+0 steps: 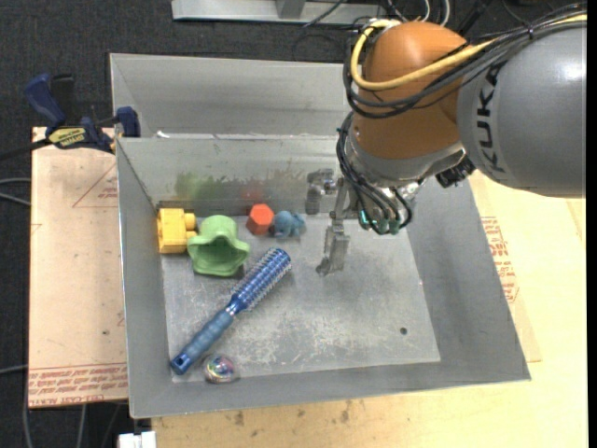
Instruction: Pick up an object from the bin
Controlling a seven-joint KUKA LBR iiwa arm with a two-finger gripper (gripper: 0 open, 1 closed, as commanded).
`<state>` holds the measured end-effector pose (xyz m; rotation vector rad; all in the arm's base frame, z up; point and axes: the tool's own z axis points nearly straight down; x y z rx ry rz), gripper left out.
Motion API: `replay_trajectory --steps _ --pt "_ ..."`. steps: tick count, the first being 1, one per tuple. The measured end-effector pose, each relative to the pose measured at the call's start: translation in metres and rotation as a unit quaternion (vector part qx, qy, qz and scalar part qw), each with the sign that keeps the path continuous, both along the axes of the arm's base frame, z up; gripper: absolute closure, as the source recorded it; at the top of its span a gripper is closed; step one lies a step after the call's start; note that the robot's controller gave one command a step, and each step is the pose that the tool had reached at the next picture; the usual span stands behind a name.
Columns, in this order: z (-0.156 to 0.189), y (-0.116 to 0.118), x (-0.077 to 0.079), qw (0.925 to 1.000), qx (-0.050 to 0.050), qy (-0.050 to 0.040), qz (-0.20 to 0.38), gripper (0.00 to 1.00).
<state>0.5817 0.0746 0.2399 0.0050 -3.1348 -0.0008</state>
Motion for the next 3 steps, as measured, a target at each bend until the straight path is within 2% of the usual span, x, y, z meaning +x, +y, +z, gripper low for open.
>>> replay_trajectory --steps 1,2,3 --pt "-0.083 0.080 0.000 0.9787 0.002 -0.0014 0.205 0.00" --pt "-0.172 0.079 0.009 0.9330 0.002 -0.0020 0.360 0.00" --pt "-0.171 0.080 0.009 0.9331 0.002 -0.0032 0.359 1.00"
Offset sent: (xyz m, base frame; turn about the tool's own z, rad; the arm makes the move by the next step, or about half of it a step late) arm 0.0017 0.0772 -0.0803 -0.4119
